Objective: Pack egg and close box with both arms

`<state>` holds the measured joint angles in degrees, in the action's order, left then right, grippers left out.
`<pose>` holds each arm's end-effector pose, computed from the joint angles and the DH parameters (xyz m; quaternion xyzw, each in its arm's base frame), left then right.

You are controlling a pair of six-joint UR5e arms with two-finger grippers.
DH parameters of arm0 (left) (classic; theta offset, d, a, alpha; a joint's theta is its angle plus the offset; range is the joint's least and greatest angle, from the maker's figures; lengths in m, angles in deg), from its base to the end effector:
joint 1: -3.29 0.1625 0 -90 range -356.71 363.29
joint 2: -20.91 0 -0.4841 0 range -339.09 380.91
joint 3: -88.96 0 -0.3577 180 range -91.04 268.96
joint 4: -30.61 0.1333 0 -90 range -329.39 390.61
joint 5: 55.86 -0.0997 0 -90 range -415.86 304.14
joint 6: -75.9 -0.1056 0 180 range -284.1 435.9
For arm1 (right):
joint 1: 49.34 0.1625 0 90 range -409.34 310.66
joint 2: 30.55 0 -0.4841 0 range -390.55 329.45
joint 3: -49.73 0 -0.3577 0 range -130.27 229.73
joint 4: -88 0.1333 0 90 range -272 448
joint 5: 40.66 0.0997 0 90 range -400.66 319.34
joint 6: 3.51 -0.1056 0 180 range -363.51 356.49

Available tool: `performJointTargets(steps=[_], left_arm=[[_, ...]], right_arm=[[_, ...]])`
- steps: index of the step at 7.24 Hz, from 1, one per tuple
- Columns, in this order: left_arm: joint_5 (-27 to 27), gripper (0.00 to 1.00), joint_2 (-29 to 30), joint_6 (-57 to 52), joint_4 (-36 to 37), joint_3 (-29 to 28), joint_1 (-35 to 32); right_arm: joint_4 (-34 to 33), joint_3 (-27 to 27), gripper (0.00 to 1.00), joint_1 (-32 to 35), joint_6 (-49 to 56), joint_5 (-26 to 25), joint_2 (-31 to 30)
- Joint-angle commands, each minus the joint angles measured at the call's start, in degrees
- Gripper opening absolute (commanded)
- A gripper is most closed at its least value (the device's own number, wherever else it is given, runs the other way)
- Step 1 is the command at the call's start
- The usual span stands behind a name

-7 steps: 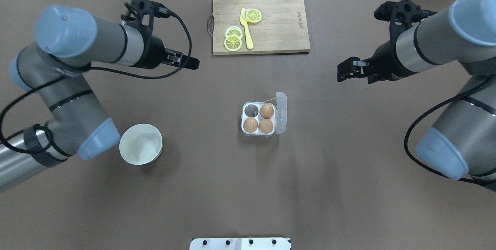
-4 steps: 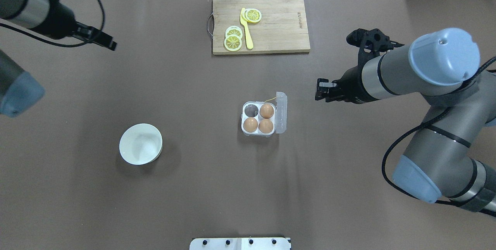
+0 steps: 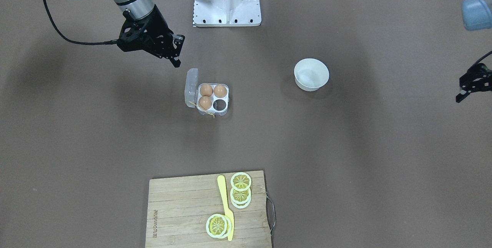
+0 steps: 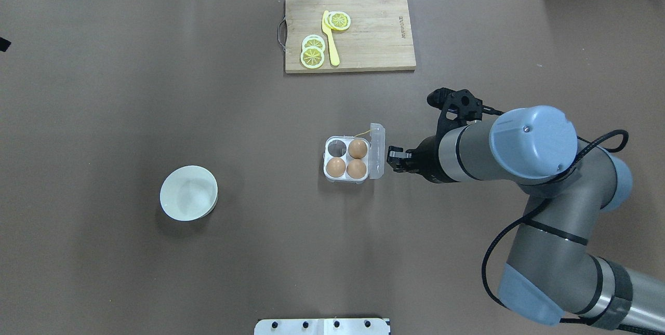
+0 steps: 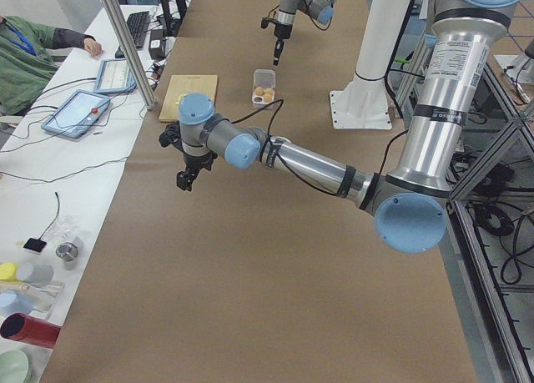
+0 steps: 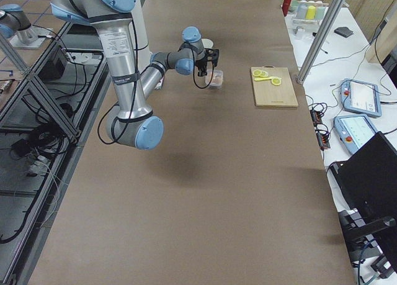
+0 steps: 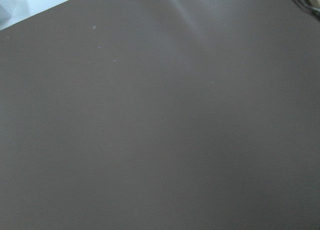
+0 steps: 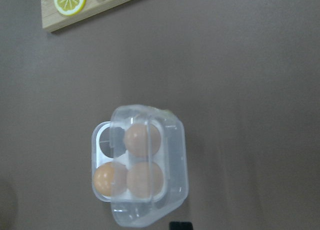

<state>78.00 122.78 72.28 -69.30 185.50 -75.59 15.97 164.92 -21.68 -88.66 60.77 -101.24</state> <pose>0.0496 -0.5639 0.5430 0.2028 0.3762 0.2060 0.8803 -0.4377 -0.3563 0.3281 0.0627 -0.5192 0.1176 0.8442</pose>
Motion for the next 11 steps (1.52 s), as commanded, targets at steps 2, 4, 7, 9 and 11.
performJointTargets(steps=[2, 4, 7, 9, 11], left_arm=[[2.8, 0.97, -1.9, -3.8, 0.0, -1.5, -2.0], [4.1, 0.97, -2.8, -3.8, -0.3, -1.3, -2.5], [3.4, 0.97, -9.1, -3.0, -0.1, -1.4, -4.3], [3.7, 0.98, -13.7, 7.0, 0.7, -1.5, -10.1], [0.5, 0.98, -17.9, 6.6, 2.6, -1.0, -10.0]], right_arm=[[0.0, -7.2, 0.0, -2.8, -1.7, -6.1, 7.0], [-0.1, -6.9, 0.0, -2.7, -2.5, -6.2, 11.2], [-1.0, -6.2, 0.0, -0.7, -2.3, -5.4, 10.4], [-7.4, -5.6, 0.0, 5.9, -1.0, 2.1, 10.3], [-14.1, -5.5, 1.0, 11.1, 11.6, 4.8, 10.2]])
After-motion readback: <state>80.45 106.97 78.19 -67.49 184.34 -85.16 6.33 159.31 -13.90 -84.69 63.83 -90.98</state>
